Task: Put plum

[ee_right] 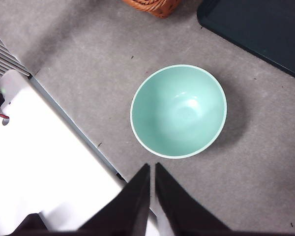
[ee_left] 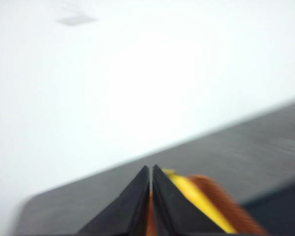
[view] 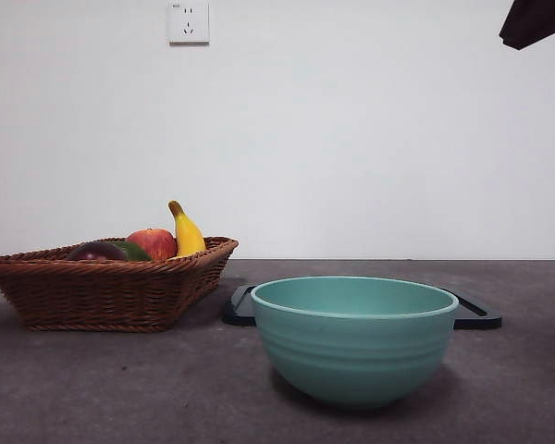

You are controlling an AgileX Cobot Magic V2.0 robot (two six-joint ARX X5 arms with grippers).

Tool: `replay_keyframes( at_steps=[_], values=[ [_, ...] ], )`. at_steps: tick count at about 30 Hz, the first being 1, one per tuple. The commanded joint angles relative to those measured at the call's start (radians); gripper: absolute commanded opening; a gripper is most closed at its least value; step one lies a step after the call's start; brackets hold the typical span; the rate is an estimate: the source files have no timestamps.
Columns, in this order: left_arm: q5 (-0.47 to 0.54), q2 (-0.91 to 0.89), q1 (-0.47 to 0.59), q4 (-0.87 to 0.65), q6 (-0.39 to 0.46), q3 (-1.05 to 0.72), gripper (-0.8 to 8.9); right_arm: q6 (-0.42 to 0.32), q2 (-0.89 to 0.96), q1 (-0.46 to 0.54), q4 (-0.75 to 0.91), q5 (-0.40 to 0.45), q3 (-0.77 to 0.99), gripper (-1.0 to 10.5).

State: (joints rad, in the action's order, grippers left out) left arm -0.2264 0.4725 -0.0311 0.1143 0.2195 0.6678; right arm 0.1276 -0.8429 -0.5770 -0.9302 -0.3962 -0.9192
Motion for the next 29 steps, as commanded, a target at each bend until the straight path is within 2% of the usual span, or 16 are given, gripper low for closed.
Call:
replay_keyframes(
  at_steps=[1, 5, 14, 22, 29],
  values=[
    [0.093, -0.067, 0.03, -0.07, 0.005, -0.106, 0.08, -0.008, -0.005, -0.009, 0.01, 0.0, -0.013, 0.1],
    [0.151, -0.185, 0.068, -0.116, -0.003, -0.271, 0.08, -0.008, -0.005, -0.009, 0.01, 0.0, -0.013, 0.1],
    [0.183, -0.387, 0.099, -0.106, -0.042, -0.518, 0.08, -0.008, -0.005, -0.009, 0.01, 0.0, -0.013, 0.1],
    [0.187, -0.463, 0.109, -0.099, -0.06, -0.616, 0.08, -0.008, -0.005, -0.009, 0.01, 0.001, -0.013, 0.1],
    [0.188, -0.47, 0.113, -0.019, -0.074, -0.657, 0.08, -0.008, -0.005, -0.009, 0.01, 0.0, -0.013, 0.1]
  ],
)
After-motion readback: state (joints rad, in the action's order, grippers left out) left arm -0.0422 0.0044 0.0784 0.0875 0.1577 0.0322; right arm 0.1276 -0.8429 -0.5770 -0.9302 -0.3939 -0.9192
